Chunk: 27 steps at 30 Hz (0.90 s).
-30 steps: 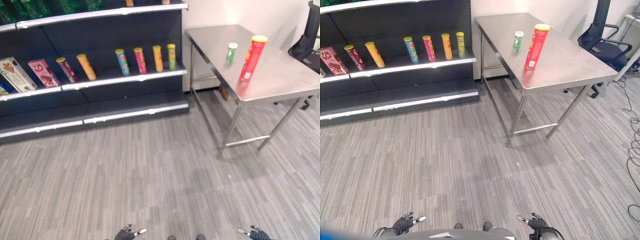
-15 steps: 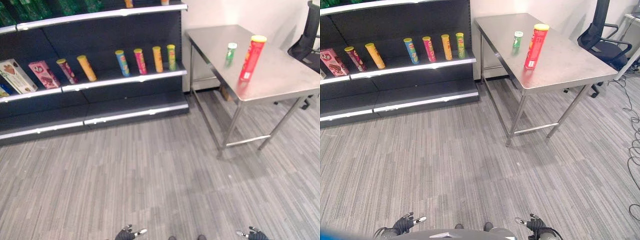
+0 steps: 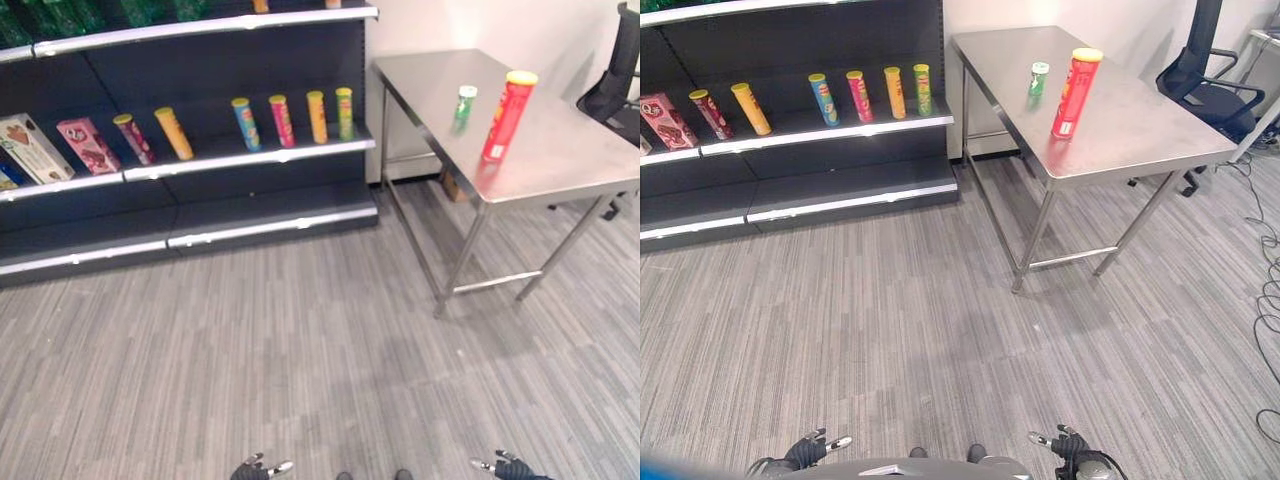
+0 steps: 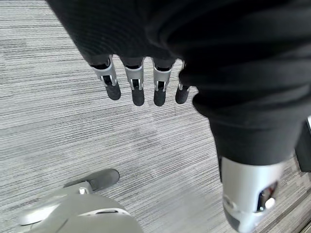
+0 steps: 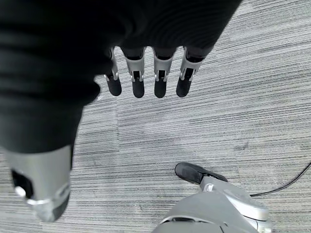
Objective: Put the goods on the table back onto the shelves and tidy them up.
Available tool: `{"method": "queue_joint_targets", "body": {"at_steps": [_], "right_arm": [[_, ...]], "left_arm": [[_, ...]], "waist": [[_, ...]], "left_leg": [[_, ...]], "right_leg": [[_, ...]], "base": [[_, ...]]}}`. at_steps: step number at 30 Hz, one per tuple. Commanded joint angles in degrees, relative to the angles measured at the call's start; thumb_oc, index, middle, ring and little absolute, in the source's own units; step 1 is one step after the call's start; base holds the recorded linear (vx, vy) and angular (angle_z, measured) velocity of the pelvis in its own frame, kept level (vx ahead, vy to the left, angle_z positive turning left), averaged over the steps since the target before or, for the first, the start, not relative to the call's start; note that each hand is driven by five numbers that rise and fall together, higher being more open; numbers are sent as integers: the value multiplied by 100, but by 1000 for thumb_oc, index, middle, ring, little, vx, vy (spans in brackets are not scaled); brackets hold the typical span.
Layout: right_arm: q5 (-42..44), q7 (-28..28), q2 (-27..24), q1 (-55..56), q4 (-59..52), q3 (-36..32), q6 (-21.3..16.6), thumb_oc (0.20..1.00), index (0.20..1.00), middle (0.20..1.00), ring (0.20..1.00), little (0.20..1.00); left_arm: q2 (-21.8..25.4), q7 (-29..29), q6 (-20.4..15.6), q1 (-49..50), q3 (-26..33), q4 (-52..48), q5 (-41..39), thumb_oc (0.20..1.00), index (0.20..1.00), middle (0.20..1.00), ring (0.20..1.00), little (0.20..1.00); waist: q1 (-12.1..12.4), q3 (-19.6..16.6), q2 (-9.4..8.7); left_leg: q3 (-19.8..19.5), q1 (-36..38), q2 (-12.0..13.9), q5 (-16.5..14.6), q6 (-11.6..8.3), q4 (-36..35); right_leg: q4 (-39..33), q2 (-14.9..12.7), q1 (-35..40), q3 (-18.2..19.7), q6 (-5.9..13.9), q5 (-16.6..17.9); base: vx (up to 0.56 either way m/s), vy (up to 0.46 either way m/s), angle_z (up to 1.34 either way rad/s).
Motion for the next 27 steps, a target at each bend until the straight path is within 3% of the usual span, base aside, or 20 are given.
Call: {"method": "queue_joint_targets", "body": {"at_steps": [1,4,7,9,10,11,14,17,21,24,27], "right_arm": [[-123,30,-219,-307,-24,209,-58,1000,1000,1000,1000,1000],[-98,33,-218,-282,-101,186,-68,1000,1000,1000,1000,1000],[-22,30,-248,-221,-175,139,-73,1000,1000,1000,1000,1000],[37,-1,-233,-185,-158,101,-90,1000,1000,1000,1000,1000],[93,-20,-230,-232,-91,102,-106,1000,1000,1000,1000,1000],[93,-19,-230,-233,-90,102,-106,1000,1000,1000,1000,1000],[107,-20,-261,-310,-123,109,-110,1000,1000,1000,1000,1000],[-10,-36,-263,-312,-230,127,-71,1000,1000,1000,1000,1000],[-84,-19,-276,-225,-221,90,-98,1000,1000,1000,1000,1000],[-146,17,-354,-221,-234,138,-110,1000,1000,1000,1000,1000],[-154,8,-489,-224,-369,150,-140,1000,1000,1000,1000,1000]], "left_arm": [[108,-4,-160,-401,-69,131,173,1000,1000,1000,1000,1000],[142,-6,-146,-427,-58,142,199,1000,1000,1000,1000,1000],[168,1,-130,-439,-51,105,195,1000,1000,1000,1000,1000],[176,-11,-128,-442,-78,48,188,1000,1000,1000,1000,1000],[174,12,-164,-502,-103,37,152,1000,1000,1000,1000,1000],[174,12,-164,-503,-103,38,152,1000,1000,1000,1000,1000],[185,41,-191,-632,-151,89,164,1000,1000,1000,1000,1000],[172,39,-192,-648,-112,115,175,1000,1000,1000,1000,1000],[115,39,-213,-584,-68,151,214,1000,1000,1000,1000,1000],[55,37,-194,-552,-78,188,207,1000,1000,1000,1000,1000],[16,35,-193,-564,-179,131,206,1000,1000,1000,1000,1000]], "waist": [[104,206,-98],[58,337,-73],[-49,526,-16],[-113,594,71],[-211,601,48],[-216,611,55],[-352,668,-30],[-448,698,-49],[-453,571,-137],[-495,399,-96],[-509,309,57]], "left_leg": [[-191,-27,84,-308,-154,55],[-278,41,-38,-321,14,55],[-406,139,-123,-353,157,55],[-455,217,-129,-439,177,55],[-622,287,-191,-547,119,55],[-627,298,-183,-549,118,55],[-807,448,-286,-734,44,55],[-895,730,-261,-921,-58,55],[-1025,1059,-291,-1217,-125,55],[-1157,1248,-84,-1337,-202,55],[-1192,1303,222,-875,-454,198]], "right_leg": [[1066,-795,-425,42,823,-251],[2207,-897,-1002,263,948,81],[3326,-870,-1632,585,895,540],[3733,-825,-2050,670,849,461],[2789,-561,-2078,778,789,268],[2773,-555,-2058,769,787,273],[962,-550,-2163,743,907,676],[28,-620,-2391,379,1103,957],[-56,-735,-2311,-114,1084,1109],[11,-655,-2122,-249,964,1242],[158,-488,-1982,-368,808,1110]], "base": [[-55,132,-11],[-22,144,-10],[-9,146,4],[169,86,6],[288,11,-2],[289,-57,7],[263,-69,14],[343,-71,23],[359,-112,29],[463,-208,63],[375,-199,65]]}}
